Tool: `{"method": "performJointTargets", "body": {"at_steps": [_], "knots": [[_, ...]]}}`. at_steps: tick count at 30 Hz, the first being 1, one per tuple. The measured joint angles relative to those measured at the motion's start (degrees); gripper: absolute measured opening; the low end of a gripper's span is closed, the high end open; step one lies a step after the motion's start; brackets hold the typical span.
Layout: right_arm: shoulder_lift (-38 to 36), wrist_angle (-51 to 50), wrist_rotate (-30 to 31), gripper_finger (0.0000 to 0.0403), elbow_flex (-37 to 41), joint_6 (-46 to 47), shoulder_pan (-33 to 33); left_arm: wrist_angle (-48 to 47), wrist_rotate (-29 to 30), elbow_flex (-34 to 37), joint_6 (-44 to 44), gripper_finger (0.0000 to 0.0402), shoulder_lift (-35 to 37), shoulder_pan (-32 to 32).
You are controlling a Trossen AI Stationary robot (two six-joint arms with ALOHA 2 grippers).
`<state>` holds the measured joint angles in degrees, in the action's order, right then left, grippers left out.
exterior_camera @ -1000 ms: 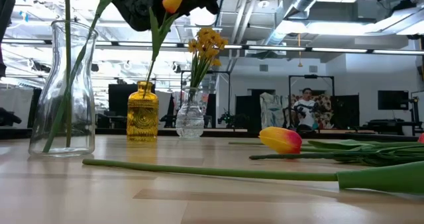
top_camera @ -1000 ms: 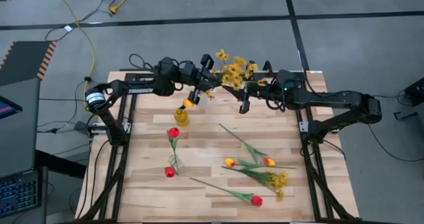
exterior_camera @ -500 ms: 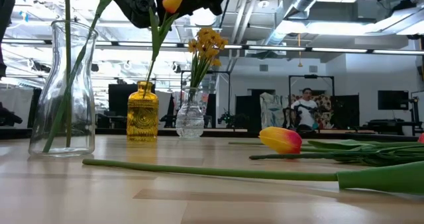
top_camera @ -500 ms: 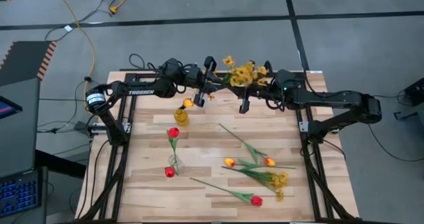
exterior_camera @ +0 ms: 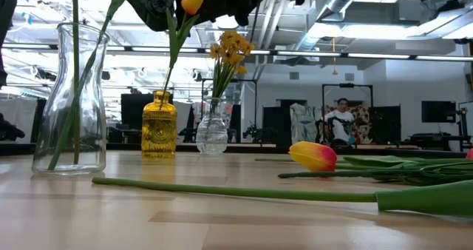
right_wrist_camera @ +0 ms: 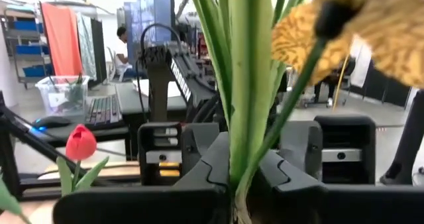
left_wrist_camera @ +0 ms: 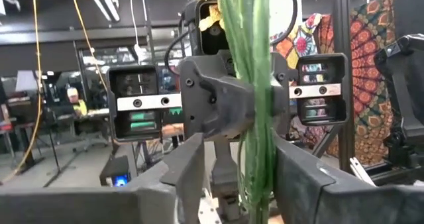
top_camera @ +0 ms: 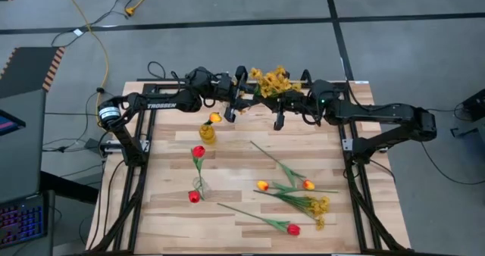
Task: Sort flowers into vase by color
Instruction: Put the top yellow flowers into the top transparent vase
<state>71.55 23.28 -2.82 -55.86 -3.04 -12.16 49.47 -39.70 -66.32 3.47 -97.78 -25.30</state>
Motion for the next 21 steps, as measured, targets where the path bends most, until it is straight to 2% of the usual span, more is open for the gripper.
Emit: {"method": "performJointTargets", "body": {"at_steps": [7,12,21], "knots": [[-1.51,-5.70,1.23,0.0044,0.00,0.16,0.02,-3.10,0.03,0.00,-0.13,0.0171,0.42,-0.34],[-4.42,-11.13,1.81,0.0044,0.01,0.21,0.02,-6.85,0.13,0.00,-1.08,0.0174,2.17,-1.31],[-6.34,-19.36,5.97,0.0044,0.00,3.19,0.15,-6.77,1.18,0.00,-0.88,0.0174,2.25,-1.63]]}}
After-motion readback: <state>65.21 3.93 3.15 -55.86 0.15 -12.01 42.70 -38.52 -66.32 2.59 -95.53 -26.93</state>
